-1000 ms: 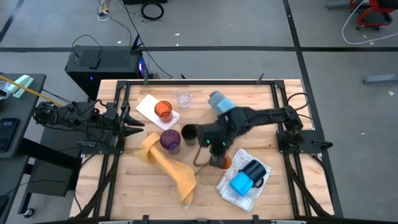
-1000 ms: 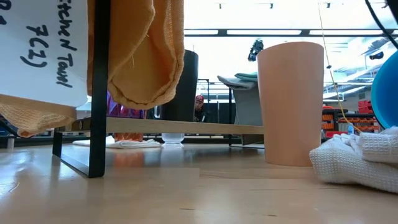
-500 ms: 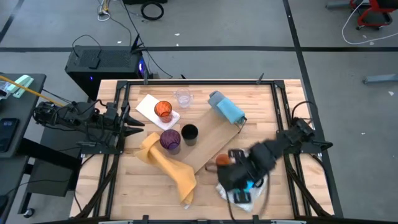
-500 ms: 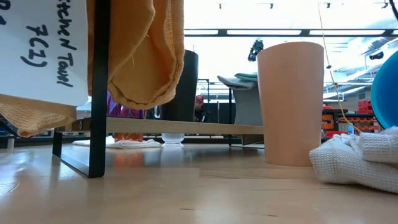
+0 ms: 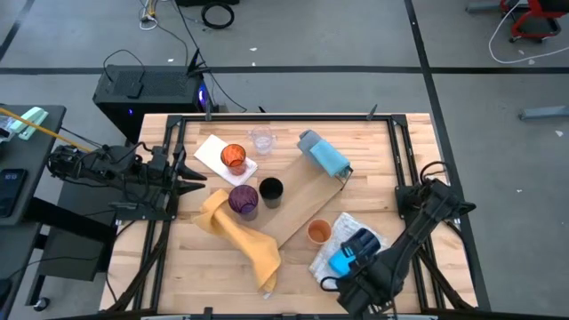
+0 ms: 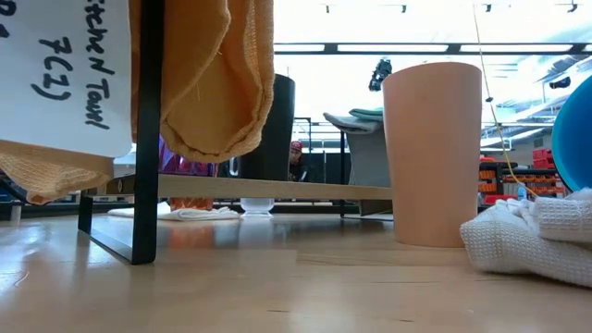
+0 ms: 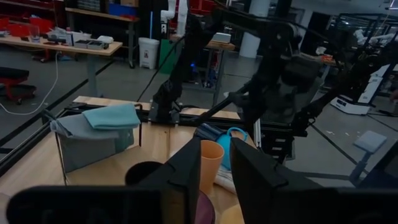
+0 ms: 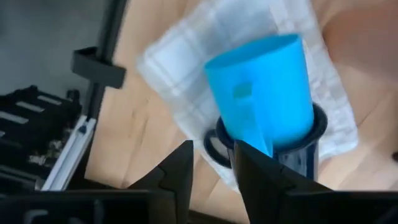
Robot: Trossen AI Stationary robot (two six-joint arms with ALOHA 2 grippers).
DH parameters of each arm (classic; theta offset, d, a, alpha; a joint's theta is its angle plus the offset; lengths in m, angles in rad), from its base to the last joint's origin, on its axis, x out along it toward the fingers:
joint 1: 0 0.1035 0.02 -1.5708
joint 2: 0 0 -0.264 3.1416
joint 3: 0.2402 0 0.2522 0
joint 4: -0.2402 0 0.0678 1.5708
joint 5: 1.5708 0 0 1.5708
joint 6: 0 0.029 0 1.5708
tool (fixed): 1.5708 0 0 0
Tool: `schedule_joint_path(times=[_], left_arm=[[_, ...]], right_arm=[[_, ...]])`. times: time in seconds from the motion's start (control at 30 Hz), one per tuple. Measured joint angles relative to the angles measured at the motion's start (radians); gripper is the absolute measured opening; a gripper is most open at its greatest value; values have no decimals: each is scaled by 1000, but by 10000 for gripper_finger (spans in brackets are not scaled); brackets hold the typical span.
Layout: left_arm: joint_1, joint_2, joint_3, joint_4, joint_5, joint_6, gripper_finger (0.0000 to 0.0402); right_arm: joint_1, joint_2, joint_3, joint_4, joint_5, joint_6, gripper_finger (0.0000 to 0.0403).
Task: Stack small to large cups/mugs on shelf
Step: Put the blue mug on the shelf
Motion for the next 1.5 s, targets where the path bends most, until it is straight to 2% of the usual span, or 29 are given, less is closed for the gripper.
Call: schedule_joint_path(times=[0.17,0.33,0.8,1.1,1.5], left_arm=[[0,0,0,0,0,-22,90],[0,0,0,0,0,-29,89],[0,1,0,-4,0,-24,86],[0,1,0,-43,0,-23,85],[0,1,0,-45,0,-20,83]], right_arm=[[-5,0,-44,79,3,28,130],[-4,0,-28,90,1,58,129],[-82,0,-4,56,15,-75,128],[-86,0,-55,73,-75,-111,128],[-122,0,-73,104,-74,-135,131]])
